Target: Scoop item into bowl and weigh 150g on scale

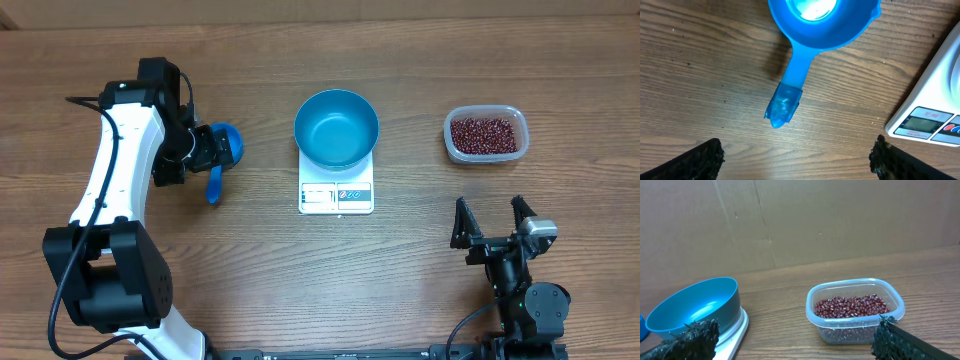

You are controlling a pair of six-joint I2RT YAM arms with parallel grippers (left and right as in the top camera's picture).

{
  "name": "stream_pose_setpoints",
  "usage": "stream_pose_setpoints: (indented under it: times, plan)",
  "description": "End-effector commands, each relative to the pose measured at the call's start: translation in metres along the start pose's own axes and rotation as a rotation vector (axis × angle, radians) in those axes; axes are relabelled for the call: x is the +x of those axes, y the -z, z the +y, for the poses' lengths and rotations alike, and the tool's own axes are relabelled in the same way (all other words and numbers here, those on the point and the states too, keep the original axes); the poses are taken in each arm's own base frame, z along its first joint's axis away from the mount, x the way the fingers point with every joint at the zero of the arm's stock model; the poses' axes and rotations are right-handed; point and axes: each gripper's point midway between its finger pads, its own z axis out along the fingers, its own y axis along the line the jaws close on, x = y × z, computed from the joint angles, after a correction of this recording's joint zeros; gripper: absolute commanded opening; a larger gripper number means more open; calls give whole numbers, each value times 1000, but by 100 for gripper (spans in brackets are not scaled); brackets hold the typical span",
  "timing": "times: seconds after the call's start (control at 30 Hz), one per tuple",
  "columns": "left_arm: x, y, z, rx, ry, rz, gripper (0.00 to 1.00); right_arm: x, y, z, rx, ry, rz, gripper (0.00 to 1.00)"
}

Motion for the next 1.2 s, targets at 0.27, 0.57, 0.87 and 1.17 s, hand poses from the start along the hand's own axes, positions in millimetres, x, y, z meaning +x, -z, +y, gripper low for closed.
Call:
stream_pose_setpoints:
  times: [0.27, 0.57, 0.87, 1.17]
  plan:
    - [-7, -2, 1, -6, -55, -25, 100, 2, 0, 0, -1, -2, -2, 100]
    - [1, -20, 5, -11, -75, -2, 99, 2, 0, 0, -1, -2, -2, 100]
    - [14, -32, -4, 49, -79, 44, 92, 2, 0, 0, -1, -2, -2, 100]
    - [19, -28, -33, 215, -153, 62, 92, 2, 0, 0, -1, -2, -2, 100]
